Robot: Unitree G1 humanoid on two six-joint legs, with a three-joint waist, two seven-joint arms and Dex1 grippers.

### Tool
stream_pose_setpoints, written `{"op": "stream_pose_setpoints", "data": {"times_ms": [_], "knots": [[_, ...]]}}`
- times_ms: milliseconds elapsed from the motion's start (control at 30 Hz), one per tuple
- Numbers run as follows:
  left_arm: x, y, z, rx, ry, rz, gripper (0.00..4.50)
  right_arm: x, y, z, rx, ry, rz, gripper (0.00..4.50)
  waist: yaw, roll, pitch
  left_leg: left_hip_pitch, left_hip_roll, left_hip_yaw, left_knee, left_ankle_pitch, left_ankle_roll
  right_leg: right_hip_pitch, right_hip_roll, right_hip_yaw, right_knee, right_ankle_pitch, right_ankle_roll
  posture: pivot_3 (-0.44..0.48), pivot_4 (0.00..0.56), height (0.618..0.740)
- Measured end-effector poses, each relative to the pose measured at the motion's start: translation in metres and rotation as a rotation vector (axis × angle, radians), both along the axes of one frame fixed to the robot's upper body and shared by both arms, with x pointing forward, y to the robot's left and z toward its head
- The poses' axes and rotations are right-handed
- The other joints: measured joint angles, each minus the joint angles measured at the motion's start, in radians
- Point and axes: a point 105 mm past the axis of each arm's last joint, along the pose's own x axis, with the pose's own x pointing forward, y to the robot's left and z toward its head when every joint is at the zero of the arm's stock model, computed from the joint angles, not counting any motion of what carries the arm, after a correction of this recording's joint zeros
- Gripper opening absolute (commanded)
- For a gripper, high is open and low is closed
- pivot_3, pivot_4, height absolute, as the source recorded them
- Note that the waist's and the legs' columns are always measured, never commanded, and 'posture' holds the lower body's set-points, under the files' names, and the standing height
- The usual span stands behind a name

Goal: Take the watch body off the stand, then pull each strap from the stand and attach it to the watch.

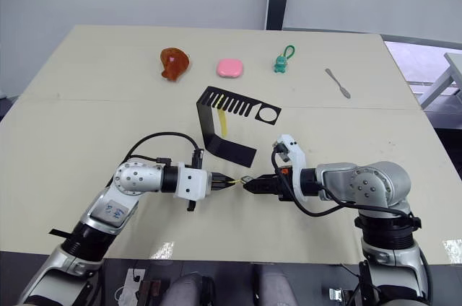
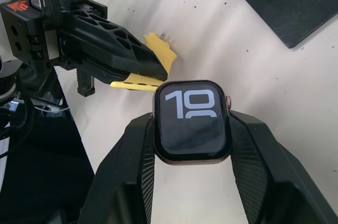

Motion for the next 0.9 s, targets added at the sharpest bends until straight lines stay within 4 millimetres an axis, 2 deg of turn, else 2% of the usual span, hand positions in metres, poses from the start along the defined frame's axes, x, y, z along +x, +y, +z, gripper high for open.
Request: {"op": "stream_pose_setpoints", "data": {"times_ms": [900], "knots": [[0.0073,-0.0022,0.0001,-0.003,-0.013,0.029,0.00,0.0058,0.0032,0.0024,-0.058,-0.044,-0.003,1.51,0.000,0.000,0.000,0.000,0.000,0.000,0.000,0.000,0.000,0.000,0.000,0.000,0.000,0.000,0.000,0.000,0.150,0.740]]}}
